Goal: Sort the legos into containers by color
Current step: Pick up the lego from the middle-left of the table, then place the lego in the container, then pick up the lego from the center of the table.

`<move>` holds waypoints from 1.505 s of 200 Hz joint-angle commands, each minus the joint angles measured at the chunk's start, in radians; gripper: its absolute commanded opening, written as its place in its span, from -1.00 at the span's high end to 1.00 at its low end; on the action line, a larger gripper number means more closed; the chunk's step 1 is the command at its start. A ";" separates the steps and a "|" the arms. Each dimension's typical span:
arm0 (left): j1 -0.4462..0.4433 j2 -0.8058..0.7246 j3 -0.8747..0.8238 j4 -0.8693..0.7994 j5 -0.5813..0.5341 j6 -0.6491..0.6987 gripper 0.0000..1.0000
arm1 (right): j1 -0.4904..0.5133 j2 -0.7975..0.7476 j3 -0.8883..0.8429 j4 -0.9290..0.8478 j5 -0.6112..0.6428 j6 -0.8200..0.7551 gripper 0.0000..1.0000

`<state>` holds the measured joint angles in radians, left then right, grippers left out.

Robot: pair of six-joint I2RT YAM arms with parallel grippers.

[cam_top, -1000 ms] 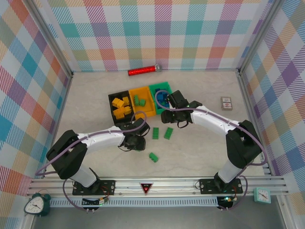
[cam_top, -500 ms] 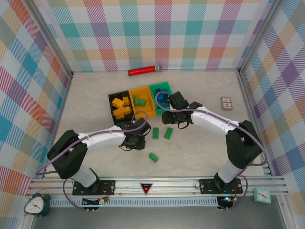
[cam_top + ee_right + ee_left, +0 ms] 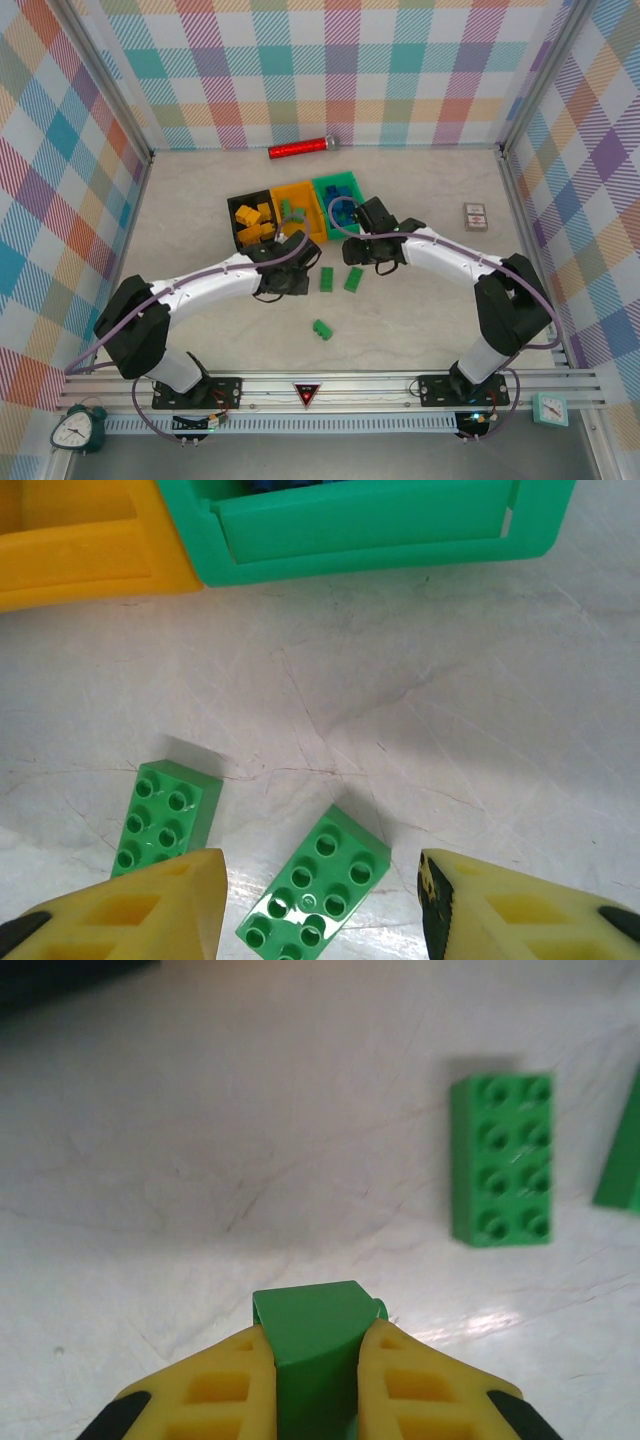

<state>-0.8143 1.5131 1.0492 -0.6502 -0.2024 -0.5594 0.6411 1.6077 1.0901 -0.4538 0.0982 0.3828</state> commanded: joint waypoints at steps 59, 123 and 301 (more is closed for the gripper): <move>0.163 0.214 0.424 -0.142 -0.075 0.127 0.74 | 0.004 -0.126 -0.111 -0.009 0.036 0.036 -0.08; 0.247 0.419 0.720 -0.205 -0.081 0.210 -0.15 | 0.004 -0.199 -0.187 -0.017 0.031 0.063 -0.08; 0.205 -0.136 -0.077 0.191 0.258 0.063 -0.38 | 0.014 -0.048 -0.161 0.049 -0.089 0.114 -0.11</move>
<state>-0.5880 1.4212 1.0313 -0.4995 0.0307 -0.4641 0.6430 1.5356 0.8948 -0.4305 0.0441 0.4683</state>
